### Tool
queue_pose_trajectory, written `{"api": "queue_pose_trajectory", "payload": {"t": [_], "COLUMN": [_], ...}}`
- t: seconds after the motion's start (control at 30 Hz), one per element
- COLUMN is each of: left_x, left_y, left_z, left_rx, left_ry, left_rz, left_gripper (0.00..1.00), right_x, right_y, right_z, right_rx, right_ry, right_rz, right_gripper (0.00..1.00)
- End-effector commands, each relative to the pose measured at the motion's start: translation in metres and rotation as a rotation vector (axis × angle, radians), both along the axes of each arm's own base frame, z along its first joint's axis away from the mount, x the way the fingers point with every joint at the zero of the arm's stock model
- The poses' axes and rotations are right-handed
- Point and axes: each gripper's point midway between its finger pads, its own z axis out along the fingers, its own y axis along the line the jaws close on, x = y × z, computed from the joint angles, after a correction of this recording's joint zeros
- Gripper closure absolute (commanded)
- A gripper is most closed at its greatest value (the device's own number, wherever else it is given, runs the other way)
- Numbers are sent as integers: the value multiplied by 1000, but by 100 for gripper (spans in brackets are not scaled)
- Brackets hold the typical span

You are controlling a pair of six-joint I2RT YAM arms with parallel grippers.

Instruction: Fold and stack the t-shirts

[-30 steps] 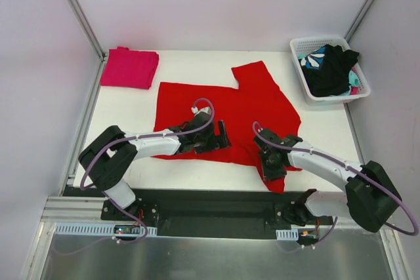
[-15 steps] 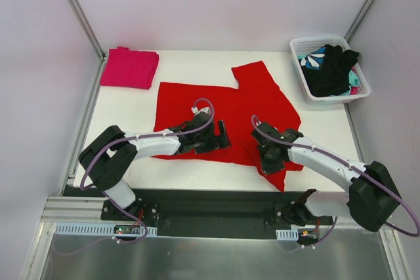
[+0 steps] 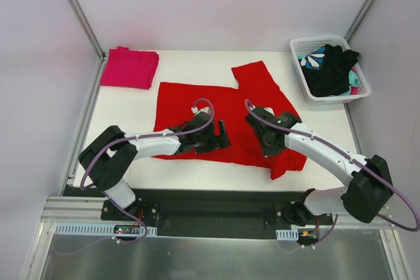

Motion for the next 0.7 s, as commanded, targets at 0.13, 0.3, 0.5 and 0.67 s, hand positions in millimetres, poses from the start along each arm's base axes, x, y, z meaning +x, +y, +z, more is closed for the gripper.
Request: {"api": "queue_pose_trajectory", "payload": {"t": [0.13,0.3,0.5,0.67], "left_x": [-20,-19,-19,-20], "left_y": [15,15,13,16], "left_z": [-18,-18,-19,-20], "left_rx": [91,92,93,98], "left_ry": [68,68,70,69], "left_rz": [-14,-11,-16,-14], "left_gripper": [1,1,1,1], "right_x": [25,41,64,74], "right_y": [-11,-13,0,28], "right_z": [24,30,27,25], "right_rx": [-159,-237,-241,-164], "right_ry": [-47,-71,-116,-83], "right_rz": [102,107,97,159], "right_gripper": [99,99,99,99]}}
